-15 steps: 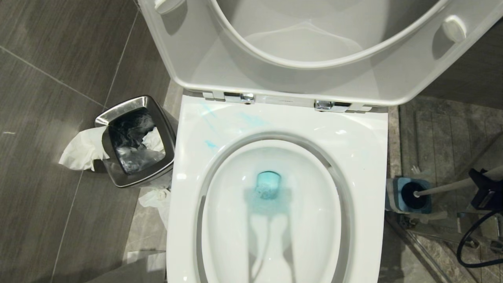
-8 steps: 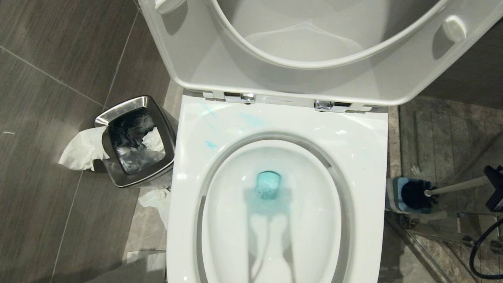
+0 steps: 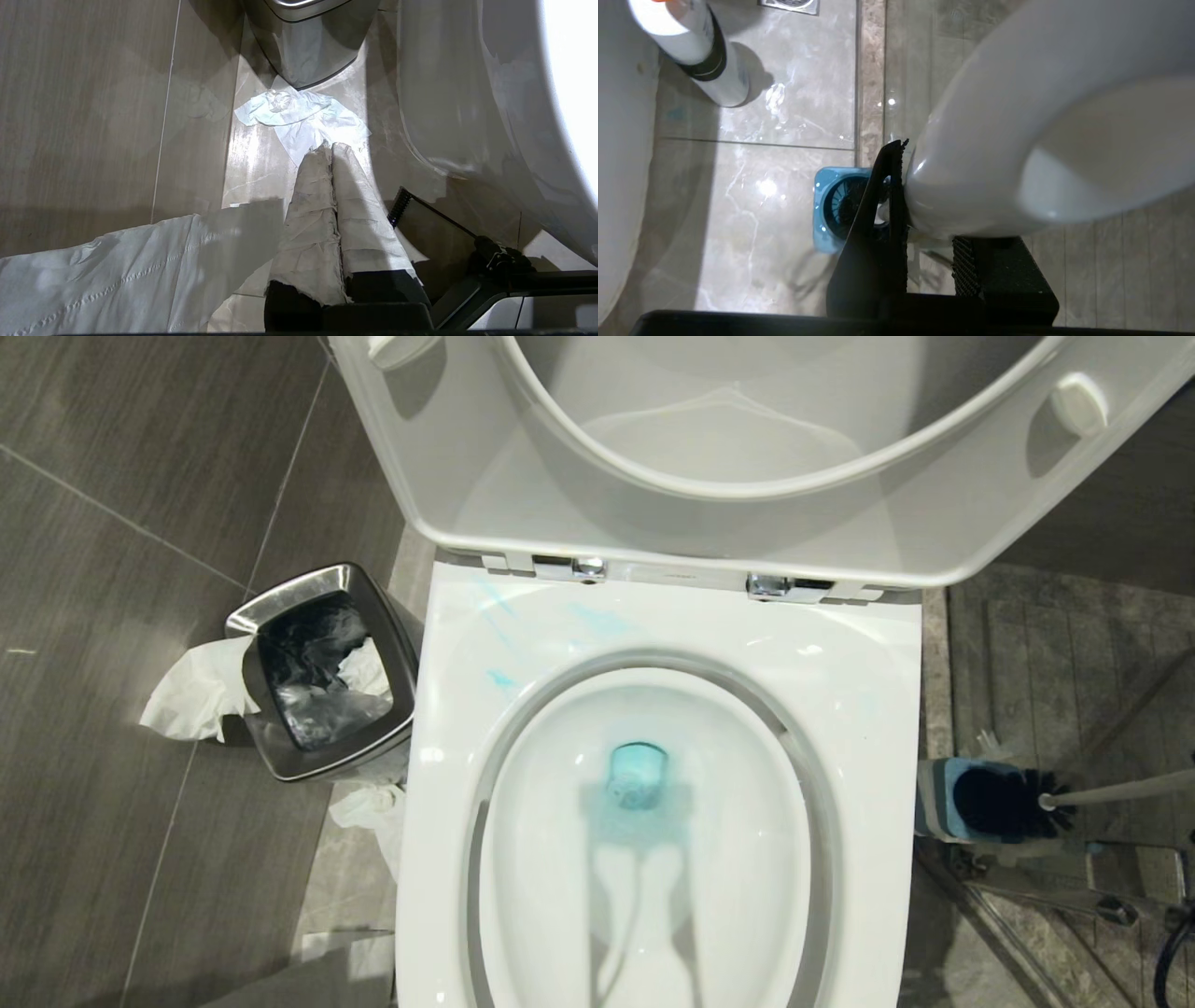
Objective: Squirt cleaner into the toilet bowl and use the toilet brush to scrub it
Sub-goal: Scrub the toilet bowl
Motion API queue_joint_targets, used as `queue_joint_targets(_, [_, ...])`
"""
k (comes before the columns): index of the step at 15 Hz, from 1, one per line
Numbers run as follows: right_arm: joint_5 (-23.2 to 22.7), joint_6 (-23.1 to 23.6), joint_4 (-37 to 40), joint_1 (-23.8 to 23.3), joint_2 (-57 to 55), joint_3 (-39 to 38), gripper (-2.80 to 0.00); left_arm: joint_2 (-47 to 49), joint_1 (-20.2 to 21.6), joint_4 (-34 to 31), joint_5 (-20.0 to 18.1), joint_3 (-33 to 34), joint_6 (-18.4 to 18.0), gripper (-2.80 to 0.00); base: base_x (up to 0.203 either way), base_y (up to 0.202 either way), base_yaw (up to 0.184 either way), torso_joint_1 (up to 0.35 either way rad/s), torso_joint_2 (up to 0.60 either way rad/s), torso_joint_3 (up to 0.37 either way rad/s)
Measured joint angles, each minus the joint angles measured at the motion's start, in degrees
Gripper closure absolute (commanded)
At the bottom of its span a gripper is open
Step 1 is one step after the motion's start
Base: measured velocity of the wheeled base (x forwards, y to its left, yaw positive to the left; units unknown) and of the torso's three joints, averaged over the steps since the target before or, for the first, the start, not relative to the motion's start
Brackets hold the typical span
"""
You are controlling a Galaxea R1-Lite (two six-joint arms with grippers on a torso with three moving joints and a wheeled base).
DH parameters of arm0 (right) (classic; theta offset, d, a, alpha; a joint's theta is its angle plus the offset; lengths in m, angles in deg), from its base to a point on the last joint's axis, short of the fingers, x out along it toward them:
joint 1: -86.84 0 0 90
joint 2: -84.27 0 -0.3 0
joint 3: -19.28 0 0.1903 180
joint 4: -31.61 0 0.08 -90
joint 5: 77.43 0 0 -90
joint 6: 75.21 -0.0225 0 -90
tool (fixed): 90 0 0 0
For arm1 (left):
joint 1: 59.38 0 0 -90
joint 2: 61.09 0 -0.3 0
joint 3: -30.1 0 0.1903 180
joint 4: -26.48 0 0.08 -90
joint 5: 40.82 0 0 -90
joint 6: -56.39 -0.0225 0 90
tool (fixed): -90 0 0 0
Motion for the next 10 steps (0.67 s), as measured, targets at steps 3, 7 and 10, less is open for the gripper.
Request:
queue_joint_targets(3, [-0.05,0.09,0.09,0.46,3.05,-0.75,0.00,0.00,-0.02,0.00,0.00,0.00,-0.01,0.00,0.000,0.000,0.000,0.000,0.00,0.000])
queue_joint_targets(7, [-1.12,-1.18,2.14,0.54,6.04,1.54,0.00,0.00,-0.02,0.00,0.00,0.00,0.02,0.00,0.000,0.000,0.000,0.000,0.00,0.000])
queue_joint_targets(10, [-2.31,-3.04,10.79,0.57,9.38,5.98,0.00,0.00,-0.02,0.00,0.00,0.00,-0.01,0.00,0.000,0.000,0.000,0.000,0.00,0.000])
